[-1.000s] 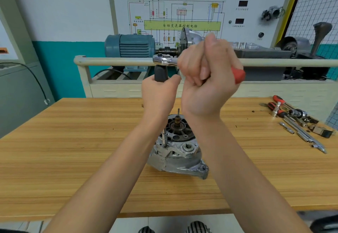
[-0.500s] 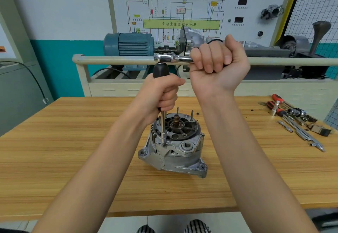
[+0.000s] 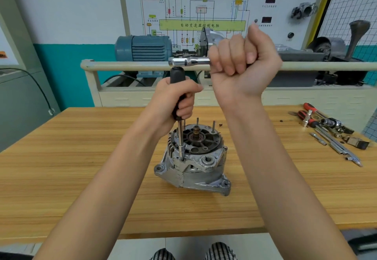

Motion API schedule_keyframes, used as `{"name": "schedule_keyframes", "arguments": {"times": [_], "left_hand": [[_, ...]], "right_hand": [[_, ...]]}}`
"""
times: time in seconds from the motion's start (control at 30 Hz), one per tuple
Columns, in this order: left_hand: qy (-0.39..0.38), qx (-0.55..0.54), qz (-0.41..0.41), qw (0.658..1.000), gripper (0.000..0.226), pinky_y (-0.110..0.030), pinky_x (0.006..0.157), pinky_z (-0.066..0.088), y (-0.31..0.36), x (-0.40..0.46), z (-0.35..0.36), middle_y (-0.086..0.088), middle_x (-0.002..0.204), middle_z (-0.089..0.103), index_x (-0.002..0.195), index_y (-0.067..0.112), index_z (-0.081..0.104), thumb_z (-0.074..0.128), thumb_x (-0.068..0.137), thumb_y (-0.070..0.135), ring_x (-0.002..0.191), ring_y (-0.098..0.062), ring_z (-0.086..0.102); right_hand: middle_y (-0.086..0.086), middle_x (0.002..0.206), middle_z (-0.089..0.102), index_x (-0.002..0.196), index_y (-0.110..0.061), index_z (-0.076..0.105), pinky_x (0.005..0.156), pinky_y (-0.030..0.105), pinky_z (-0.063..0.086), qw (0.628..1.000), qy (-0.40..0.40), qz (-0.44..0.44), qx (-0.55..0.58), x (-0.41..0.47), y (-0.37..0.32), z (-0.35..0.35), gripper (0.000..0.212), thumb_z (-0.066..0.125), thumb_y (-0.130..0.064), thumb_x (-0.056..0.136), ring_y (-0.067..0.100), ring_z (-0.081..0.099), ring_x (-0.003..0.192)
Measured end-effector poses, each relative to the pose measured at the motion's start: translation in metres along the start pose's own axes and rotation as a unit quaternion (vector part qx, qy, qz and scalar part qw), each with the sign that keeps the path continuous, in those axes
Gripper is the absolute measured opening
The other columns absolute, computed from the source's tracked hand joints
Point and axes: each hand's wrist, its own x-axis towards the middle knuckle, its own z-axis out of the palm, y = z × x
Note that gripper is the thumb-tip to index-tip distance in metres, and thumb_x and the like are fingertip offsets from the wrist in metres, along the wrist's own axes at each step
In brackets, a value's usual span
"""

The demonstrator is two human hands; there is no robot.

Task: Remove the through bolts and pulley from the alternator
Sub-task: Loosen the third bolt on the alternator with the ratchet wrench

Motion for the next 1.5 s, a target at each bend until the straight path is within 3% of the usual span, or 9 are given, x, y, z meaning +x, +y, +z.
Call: {"name": "schedule_keyframes", "arguments": {"times": [0.1, 0.17, 0.4, 0.5, 0.8, 1.0, 1.17, 1.37, 1.5], "left_hand": [[-0.117, -0.044, -0.032, 0.992, 0.039, -0.016, 0.033, 0.018, 0.002, 0.001, -0.005, 0.008, 0.033, 0.028, 0.044, 0.019, 0.039, 0.058, 0.078, 0.011, 0.026, -0.005, 0.021], [-0.108, -0.044, -0.038, 0.992, 0.043, -0.014, 0.033, 0.015, 0.001, 0.002, -0.003, 0.008, 0.032, 0.025, 0.042, 0.02, 0.036, 0.055, 0.079, 0.012, 0.026, -0.004, 0.018], [0.18, 0.027, 0.026, 0.983, 0.044, -0.016, 0.037, 0.017, -0.007, 0.005, 0.017, 0.008, 0.039, 0.024, 0.054, 0.02, 0.03, 0.054, 0.085, -0.001, 0.033, -0.01, 0.016], [0.208, 0.036, 0.041, 0.977, 0.043, -0.015, 0.037, 0.019, -0.008, 0.005, 0.019, 0.008, 0.038, 0.024, 0.054, 0.019, 0.029, 0.054, 0.083, -0.002, 0.033, -0.01, 0.017], [-0.139, -0.042, -0.032, 0.989, 0.037, -0.014, 0.034, 0.019, 0.002, 0.003, -0.004, 0.008, 0.034, 0.028, 0.045, 0.019, 0.04, 0.06, 0.076, 0.013, 0.027, -0.005, 0.021], [0.097, 0.011, -0.007, 0.995, 0.044, -0.015, 0.036, 0.017, -0.005, 0.007, 0.012, 0.007, 0.039, 0.024, 0.053, 0.02, 0.031, 0.052, 0.087, 0.002, 0.032, -0.009, 0.016], [0.229, 0.036, 0.036, 0.972, 0.039, -0.017, 0.038, 0.018, -0.009, 0.007, 0.022, 0.006, 0.044, 0.025, 0.058, 0.018, 0.032, 0.058, 0.082, 0.0, 0.037, -0.01, 0.018], [0.034, 0.008, 0.012, 0.999, 0.041, -0.017, 0.037, 0.022, -0.002, 0.001, 0.003, 0.007, 0.039, 0.027, 0.052, 0.018, 0.036, 0.058, 0.082, 0.001, 0.033, -0.009, 0.021], [-0.122, -0.065, -0.038, 0.99, 0.04, -0.016, 0.033, 0.017, 0.002, 0.003, -0.004, 0.009, 0.034, 0.027, 0.044, 0.02, 0.04, 0.051, 0.081, 0.011, 0.027, -0.004, 0.02]], "right_hand": [[-0.004, 0.031, 0.022, 0.035, -0.016, 0.031, 0.039, 0.02, 0.018, 0.983, 0.066, 0.086, 0.147, 0.007, -0.004, -0.012, 0.06, 0.033, -0.015, 0.095, 0.011, 0.021, 0.027], [-0.004, 0.031, 0.022, 0.035, -0.016, 0.031, 0.039, 0.021, 0.018, 0.981, 0.076, 0.077, 0.162, 0.006, -0.004, -0.014, 0.06, 0.033, -0.016, 0.095, 0.011, 0.021, 0.027], [-0.004, 0.035, 0.028, 0.047, -0.02, 0.037, 0.046, 0.027, 0.019, 0.985, -0.048, -0.134, -0.098, -0.017, 0.017, 0.008, 0.044, 0.038, -0.002, 0.087, 0.01, 0.022, 0.034], [-0.004, 0.036, 0.029, 0.057, -0.02, 0.041, 0.046, 0.026, 0.019, 0.971, -0.078, -0.168, -0.148, -0.019, 0.024, 0.014, 0.034, 0.038, 0.0, 0.084, 0.009, 0.023, 0.034], [-0.004, 0.031, 0.022, 0.035, -0.016, 0.031, 0.039, 0.02, 0.017, 0.98, 0.068, 0.088, 0.168, 0.01, -0.005, -0.014, 0.057, 0.036, -0.015, 0.091, 0.011, 0.021, 0.027], [-0.005, 0.034, 0.024, 0.037, -0.018, 0.033, 0.043, 0.025, 0.02, 0.999, 0.019, -0.036, -0.021, -0.005, 0.006, -0.005, 0.058, 0.033, -0.006, 0.094, 0.01, 0.019, 0.033], [-0.005, 0.037, 0.031, 0.056, -0.021, 0.041, 0.048, 0.028, 0.02, 0.966, -0.074, -0.182, -0.166, -0.023, 0.023, 0.012, 0.036, 0.038, 0.001, 0.084, 0.009, 0.024, 0.036], [-0.005, 0.032, 0.024, 0.034, -0.017, 0.034, 0.041, 0.022, 0.019, 1.0, -0.004, -0.008, -0.001, -0.002, 0.002, -0.001, 0.054, 0.039, -0.008, 0.088, 0.009, 0.019, 0.031], [-0.004, 0.031, 0.022, 0.036, -0.016, 0.031, 0.04, 0.02, 0.017, 0.981, 0.075, 0.079, 0.158, 0.009, -0.003, -0.014, 0.059, 0.033, -0.015, 0.095, 0.011, 0.021, 0.027]]}}
